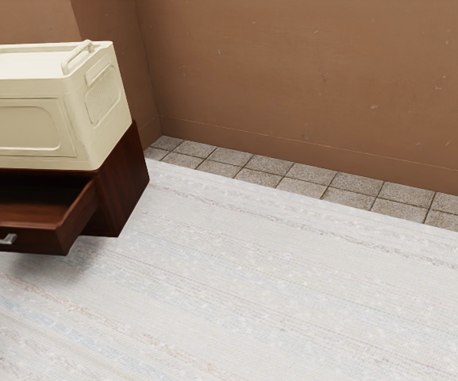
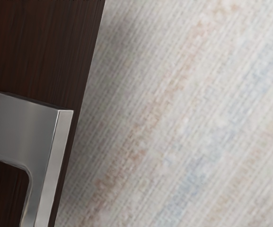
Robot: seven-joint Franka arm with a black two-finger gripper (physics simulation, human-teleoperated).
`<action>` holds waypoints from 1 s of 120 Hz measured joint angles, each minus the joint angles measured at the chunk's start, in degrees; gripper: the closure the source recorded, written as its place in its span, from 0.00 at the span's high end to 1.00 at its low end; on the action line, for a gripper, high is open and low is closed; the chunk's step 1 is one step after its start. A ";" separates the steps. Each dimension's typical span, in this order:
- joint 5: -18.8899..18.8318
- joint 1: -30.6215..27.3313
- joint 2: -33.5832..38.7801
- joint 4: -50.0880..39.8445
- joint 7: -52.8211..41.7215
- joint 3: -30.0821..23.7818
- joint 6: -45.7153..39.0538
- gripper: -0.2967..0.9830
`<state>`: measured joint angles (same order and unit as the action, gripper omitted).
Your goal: Pull the drawer handle with one arm to open the drawer
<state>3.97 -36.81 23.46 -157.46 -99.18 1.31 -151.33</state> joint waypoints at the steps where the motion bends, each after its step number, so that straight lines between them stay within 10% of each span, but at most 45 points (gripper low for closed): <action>1: 0.03 -0.01 0.04 -0.06 0.00 0.00 0.01 0.76; 120: 0.24 -0.08 1.33 -1.51 0.34 -0.16 -0.86 0.76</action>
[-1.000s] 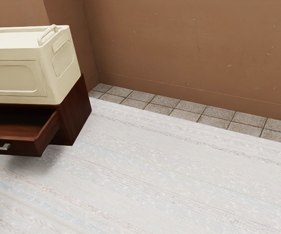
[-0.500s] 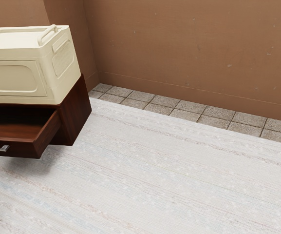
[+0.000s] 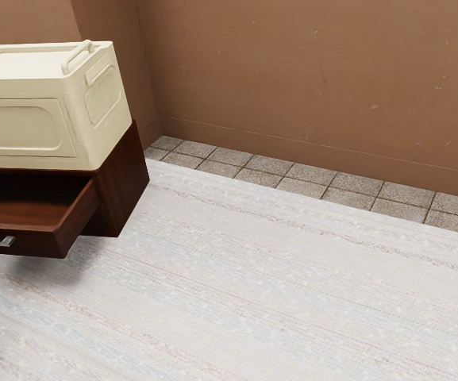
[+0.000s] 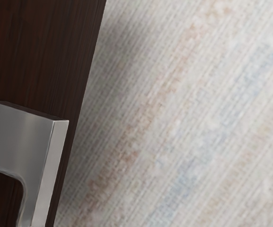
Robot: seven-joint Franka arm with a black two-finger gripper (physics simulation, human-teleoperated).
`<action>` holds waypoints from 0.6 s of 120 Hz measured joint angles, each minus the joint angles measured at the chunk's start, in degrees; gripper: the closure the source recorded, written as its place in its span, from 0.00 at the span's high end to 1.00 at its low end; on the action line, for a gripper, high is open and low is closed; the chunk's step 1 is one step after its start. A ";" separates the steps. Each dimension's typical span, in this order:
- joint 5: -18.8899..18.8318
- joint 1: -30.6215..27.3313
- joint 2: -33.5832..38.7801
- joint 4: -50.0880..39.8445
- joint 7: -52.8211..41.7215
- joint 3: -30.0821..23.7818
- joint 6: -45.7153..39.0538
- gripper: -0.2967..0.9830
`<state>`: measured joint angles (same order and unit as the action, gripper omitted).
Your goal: Pull the drawer handle with one arm to open the drawer
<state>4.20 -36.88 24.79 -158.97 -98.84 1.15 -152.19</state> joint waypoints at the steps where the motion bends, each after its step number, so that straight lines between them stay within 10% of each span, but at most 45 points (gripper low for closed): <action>1: -0.01 0.00 -0.09 0.08 0.00 0.00 -0.02 0.75; 55: 1.42 0.41 6.59 4.87 0.39 -5.25 3.70 0.73; 72: 7.04 8.78 8.11 16.66 2.65 -7.54 13.26 0.75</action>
<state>11.25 -28.10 32.90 -142.31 -96.19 -6.39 -138.93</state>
